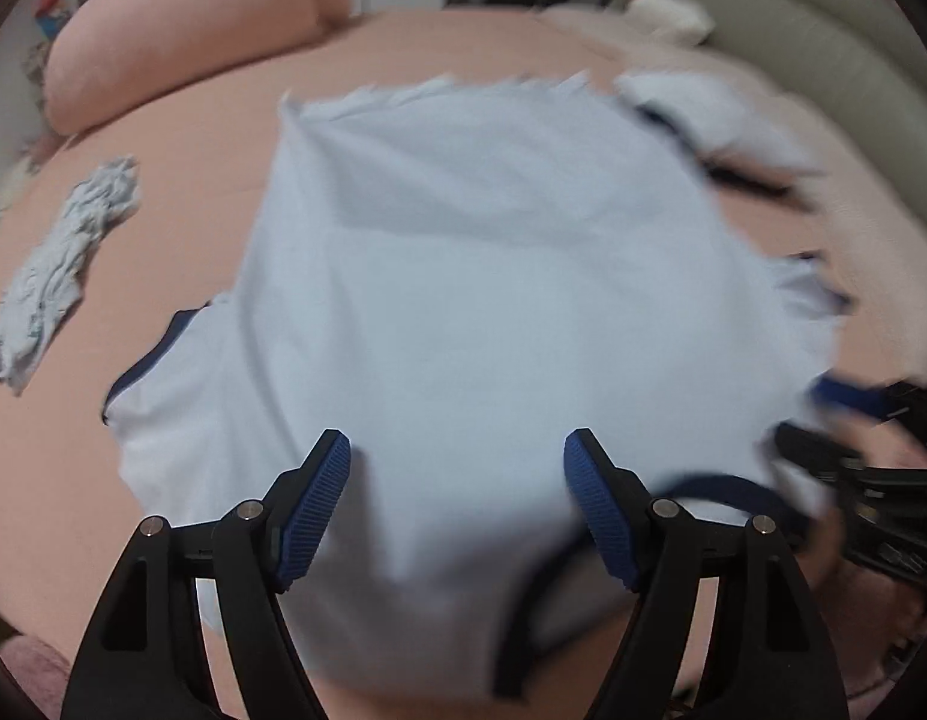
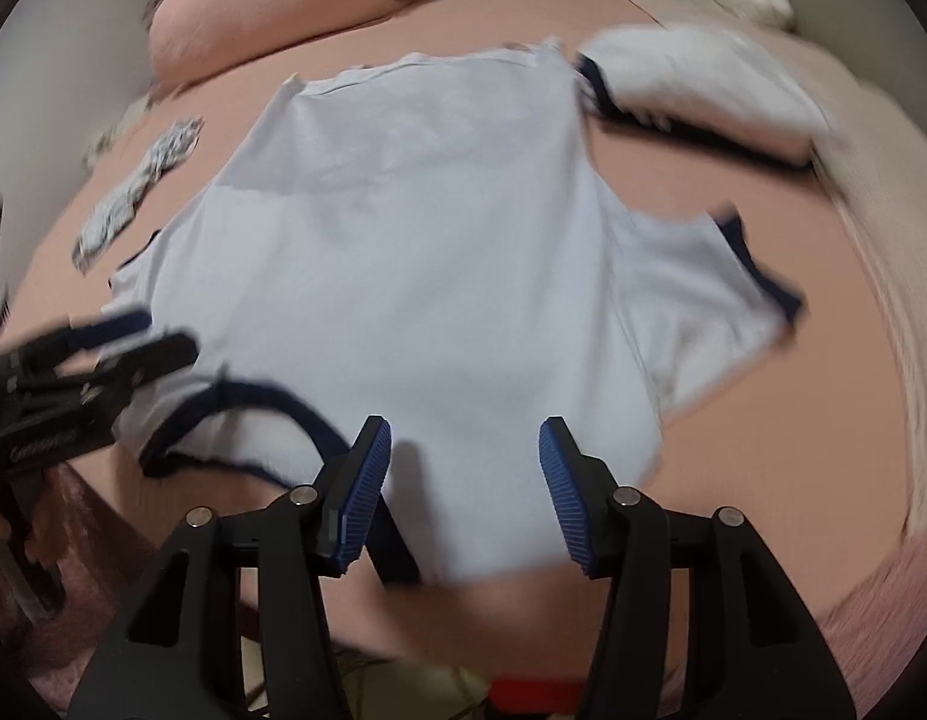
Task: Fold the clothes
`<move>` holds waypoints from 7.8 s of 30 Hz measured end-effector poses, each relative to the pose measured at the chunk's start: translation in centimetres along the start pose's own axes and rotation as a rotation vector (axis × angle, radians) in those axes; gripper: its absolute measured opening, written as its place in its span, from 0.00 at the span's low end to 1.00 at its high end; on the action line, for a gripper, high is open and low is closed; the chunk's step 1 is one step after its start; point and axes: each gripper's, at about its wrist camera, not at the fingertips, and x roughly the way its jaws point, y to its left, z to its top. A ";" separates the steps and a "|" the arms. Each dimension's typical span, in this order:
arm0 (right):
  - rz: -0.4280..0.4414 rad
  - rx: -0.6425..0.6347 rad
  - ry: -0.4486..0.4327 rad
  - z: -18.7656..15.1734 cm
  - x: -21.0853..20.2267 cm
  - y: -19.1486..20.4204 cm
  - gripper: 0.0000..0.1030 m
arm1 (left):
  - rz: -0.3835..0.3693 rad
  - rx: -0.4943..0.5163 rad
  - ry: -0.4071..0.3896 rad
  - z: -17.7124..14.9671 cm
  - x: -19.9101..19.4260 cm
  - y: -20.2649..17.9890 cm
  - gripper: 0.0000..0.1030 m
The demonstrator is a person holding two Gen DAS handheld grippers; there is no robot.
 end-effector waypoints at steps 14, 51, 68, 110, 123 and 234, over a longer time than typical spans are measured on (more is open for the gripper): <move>-0.049 -0.028 -0.014 -3.9 0.2 -1.1 0.81 | 0.006 -0.112 -0.002 -6.5 -2.8 4.1 0.88; -0.083 0.348 -0.006 2.7 1.4 -17.3 0.93 | -0.249 0.228 0.005 3.8 0.2 -17.5 1.00; 0.355 0.203 -0.086 6.0 3.5 -11.4 0.33 | -0.203 0.175 0.005 1.8 -1.2 -13.6 1.00; -0.115 0.195 0.006 0.7 5.6 -9.5 0.84 | -0.223 0.105 -0.098 4.5 -1.7 -13.7 0.04; 0.070 0.238 -0.008 0.5 5.1 -10.1 0.82 | -0.547 0.056 0.001 3.0 -1.2 -13.4 0.57; 0.164 0.338 0.123 2.7 7.6 -1.0 0.21 | -0.181 -0.587 0.092 -8.8 -6.7 11.7 0.15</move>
